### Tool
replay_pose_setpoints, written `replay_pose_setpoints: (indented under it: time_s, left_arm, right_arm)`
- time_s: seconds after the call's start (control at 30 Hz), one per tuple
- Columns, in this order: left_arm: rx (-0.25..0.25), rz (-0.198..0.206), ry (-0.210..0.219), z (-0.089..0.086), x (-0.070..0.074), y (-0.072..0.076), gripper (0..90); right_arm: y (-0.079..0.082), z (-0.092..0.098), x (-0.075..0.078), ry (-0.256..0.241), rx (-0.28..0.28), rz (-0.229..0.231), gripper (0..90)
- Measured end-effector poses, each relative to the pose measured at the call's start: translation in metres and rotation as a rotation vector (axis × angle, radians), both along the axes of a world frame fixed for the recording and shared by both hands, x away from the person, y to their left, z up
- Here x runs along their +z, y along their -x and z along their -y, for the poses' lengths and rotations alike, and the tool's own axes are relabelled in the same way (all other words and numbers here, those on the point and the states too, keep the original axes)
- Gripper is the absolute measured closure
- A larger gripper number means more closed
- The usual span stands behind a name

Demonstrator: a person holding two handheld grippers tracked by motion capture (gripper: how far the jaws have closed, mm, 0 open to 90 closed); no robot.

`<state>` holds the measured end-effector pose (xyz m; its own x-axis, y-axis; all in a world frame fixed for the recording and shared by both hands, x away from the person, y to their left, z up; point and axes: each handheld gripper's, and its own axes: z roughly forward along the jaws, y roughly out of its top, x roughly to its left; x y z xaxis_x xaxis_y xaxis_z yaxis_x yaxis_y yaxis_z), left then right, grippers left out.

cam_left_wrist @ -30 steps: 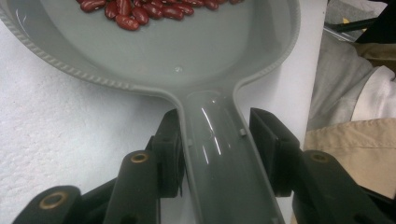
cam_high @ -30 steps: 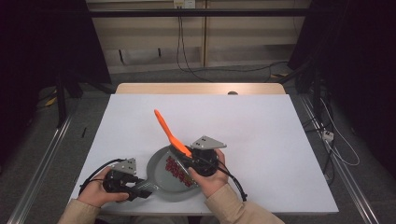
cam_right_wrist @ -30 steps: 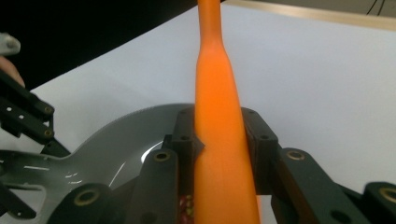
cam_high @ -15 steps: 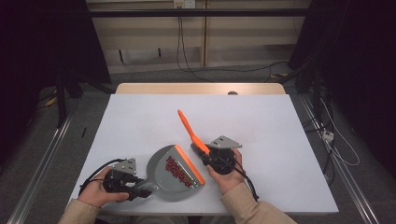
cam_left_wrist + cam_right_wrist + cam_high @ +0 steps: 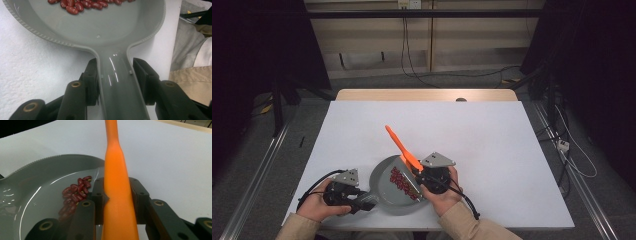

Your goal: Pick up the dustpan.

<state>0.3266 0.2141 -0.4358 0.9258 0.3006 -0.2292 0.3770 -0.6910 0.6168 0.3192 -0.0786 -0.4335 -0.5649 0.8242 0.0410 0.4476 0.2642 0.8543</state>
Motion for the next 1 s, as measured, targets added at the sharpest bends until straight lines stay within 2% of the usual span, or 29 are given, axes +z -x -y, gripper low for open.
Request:
replay_pose_setpoints:
  time_s: [0.1, 0.2, 0.33, 0.43, 0.53, 0.63, 0.7, 0.8, 0.87, 0.93, 1.0]
  left_arm:
    - [-0.002, -0.008, 0.006, 0.000, 0.000, 0.000, 59.3]
    - [0.009, 0.001, 0.005, 0.000, 0.000, -0.001, 59.8]
    - [0.017, 0.009, 0.012, -0.001, -0.001, -0.001, 60.6]
    - [0.031, 0.019, 0.019, -0.001, 0.000, -0.001, 61.1]
    - [0.039, 0.021, 0.044, -0.002, 0.000, -0.003, 61.6]
    - [0.048, 0.052, 0.049, -0.002, 0.001, -0.003, 62.3]
    - [0.048, 0.057, 0.058, -0.003, 0.000, -0.003, 62.4]
    - [0.048, 0.075, 0.049, -0.003, -0.002, -0.003, 62.5]
    - [0.044, 0.070, 0.049, -0.003, -0.004, -0.004, 62.4]
    - [0.061, 0.072, 0.047, -0.003, -0.006, -0.004, 62.4]
    - [0.060, 0.097, 0.044, -0.002, -0.005, -0.003, 62.1]
  right_arm:
    - [0.001, -0.001, 0.001, -0.017, -0.002, 0.004, 70.6]
    - [0.002, -0.003, 0.005, -0.064, 0.021, -0.007, 70.9]
    - [0.004, -0.010, 0.006, -0.073, 0.056, -0.011, 70.9]
    - [0.001, -0.007, 0.008, -0.077, 0.038, 0.001, 70.9]
    - [-0.002, 0.004, 0.011, -0.098, 0.015, 0.002, 71.0]
    - [-0.004, 0.014, 0.014, -0.106, -0.004, 0.011, 71.0]
    - [-0.005, 0.021, 0.015, -0.105, -0.017, 0.016, 71.0]
    - [-0.005, 0.029, 0.015, -0.101, -0.032, 0.017, 71.0]
    - [-0.005, 0.032, 0.014, -0.096, -0.039, 0.016, 71.0]
    - [-0.006, 0.033, 0.014, -0.094, -0.043, 0.015, 71.0]
    - [-0.006, 0.033, 0.013, -0.092, -0.043, 0.014, 71.0]
